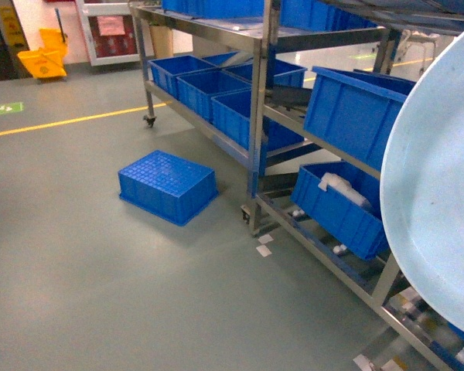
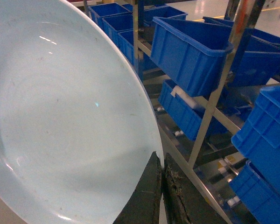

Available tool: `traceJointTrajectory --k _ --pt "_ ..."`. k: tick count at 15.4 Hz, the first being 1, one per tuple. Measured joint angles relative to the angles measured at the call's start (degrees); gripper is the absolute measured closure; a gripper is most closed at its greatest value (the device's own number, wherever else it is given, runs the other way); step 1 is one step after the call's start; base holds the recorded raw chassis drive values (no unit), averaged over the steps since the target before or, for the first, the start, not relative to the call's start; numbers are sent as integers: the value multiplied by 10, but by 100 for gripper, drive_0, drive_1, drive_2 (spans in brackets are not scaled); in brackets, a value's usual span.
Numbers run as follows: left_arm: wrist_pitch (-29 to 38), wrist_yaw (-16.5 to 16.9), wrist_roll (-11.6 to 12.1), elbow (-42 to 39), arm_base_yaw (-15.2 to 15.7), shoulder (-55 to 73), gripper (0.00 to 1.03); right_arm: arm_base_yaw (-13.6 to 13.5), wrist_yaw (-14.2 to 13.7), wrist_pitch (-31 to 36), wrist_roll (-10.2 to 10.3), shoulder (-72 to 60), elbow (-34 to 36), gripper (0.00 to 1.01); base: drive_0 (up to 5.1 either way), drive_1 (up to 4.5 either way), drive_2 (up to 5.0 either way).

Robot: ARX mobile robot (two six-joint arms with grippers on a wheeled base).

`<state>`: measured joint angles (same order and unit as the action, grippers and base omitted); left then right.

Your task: Place blue tray on left shelf second layer neatly

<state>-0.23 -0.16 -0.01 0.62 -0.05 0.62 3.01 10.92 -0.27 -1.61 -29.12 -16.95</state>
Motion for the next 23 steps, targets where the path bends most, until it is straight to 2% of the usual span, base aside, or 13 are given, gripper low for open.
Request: traceJointTrajectory --k 7,11,23 --pt "0 1 0 0 0 0 5 0 0 -1 0 0 0 99 155 -52 -649" --pt "-2 2 0 0 0 0 5 0 -3 2 0 1 0 99 -158 -124 -193" --pt "-1 2 0 0 0 0 5 0 -2 -1 0 0 0 99 -600 262 -159"
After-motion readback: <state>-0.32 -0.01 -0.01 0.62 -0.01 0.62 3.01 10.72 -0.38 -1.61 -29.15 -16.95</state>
